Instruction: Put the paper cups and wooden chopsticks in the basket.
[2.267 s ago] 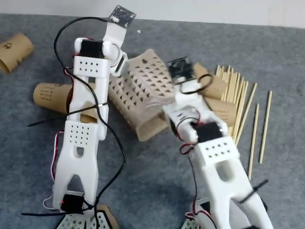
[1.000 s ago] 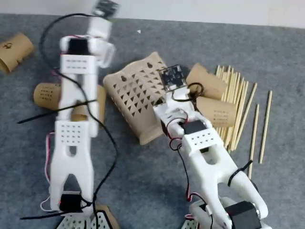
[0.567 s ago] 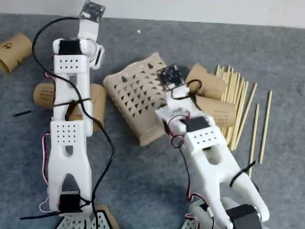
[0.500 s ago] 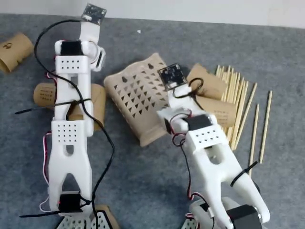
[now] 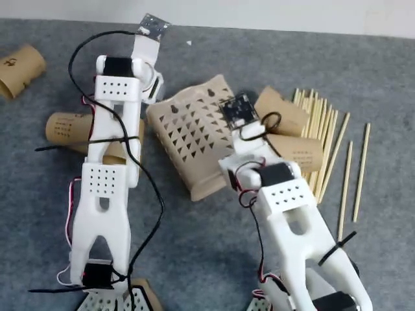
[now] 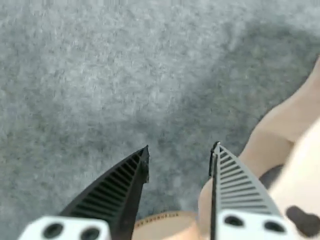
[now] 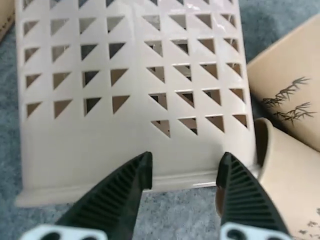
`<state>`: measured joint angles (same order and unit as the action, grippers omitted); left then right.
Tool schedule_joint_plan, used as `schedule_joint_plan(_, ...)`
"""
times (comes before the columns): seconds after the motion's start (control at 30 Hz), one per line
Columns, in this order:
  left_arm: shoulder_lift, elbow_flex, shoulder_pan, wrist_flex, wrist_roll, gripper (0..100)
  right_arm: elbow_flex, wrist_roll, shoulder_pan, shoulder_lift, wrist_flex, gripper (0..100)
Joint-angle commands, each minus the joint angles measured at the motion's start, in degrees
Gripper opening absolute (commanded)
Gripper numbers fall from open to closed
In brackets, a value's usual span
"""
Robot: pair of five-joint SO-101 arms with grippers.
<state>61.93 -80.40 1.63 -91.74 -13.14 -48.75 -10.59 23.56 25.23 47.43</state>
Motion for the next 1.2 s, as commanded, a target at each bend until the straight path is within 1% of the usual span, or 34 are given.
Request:
schedule_joint_plan(0.0,-2.4,-1.7,-3.6,-5.6,-0.5,23,-4.6,-0.5,0.7,-0.7,-0.5,22.0)
schedule_joint_plan(0.1,-4.6,-2.9,-5.3,-9.3,-0.5,23,-6.1,-0.6,0.5,-0.7,-0.5,22.0)
schedule_joint_plan(0.2,-8.7,-1.2,-6.0,-9.5,-0.5,23,-7.3,-0.6,0.4,-0.7,-0.4,22.0)
schedule_joint_plan(0.4,-18.2,11.2,-8.2,-9.5,-0.5,23,-8.5,-0.4,0.1,-0.7,-0.4,22.0)
schedule_joint_plan(0.5,-21.9,15.5,-8.7,-9.5,-0.6,23,-8.5,-0.4,-2.5,-0.7,-0.3,22.0)
schedule_joint_plan(0.6,-23.7,13.2,-6.5,-8.0,-0.3,23,-8.5,-0.4,-5.4,-0.7,-0.3,22.0)
schedule_joint_plan(0.73,-23.3,8.2,-3.0,-4.0,-0.2,23,-8.5,-0.4,-5.8,-0.7,-0.4,22.0)
schedule_joint_plan(0.97,-15.5,9.5,0.0,2.5,-0.3,23,-8.5,-0.3,-5.7,-0.7,-0.4,22.0)
schedule_joint_plan(1.17,-9.8,9.5,-0.1,2.4,-0.5,23,-8.5,-0.3,-5.8,-0.7,-0.2,22.0)
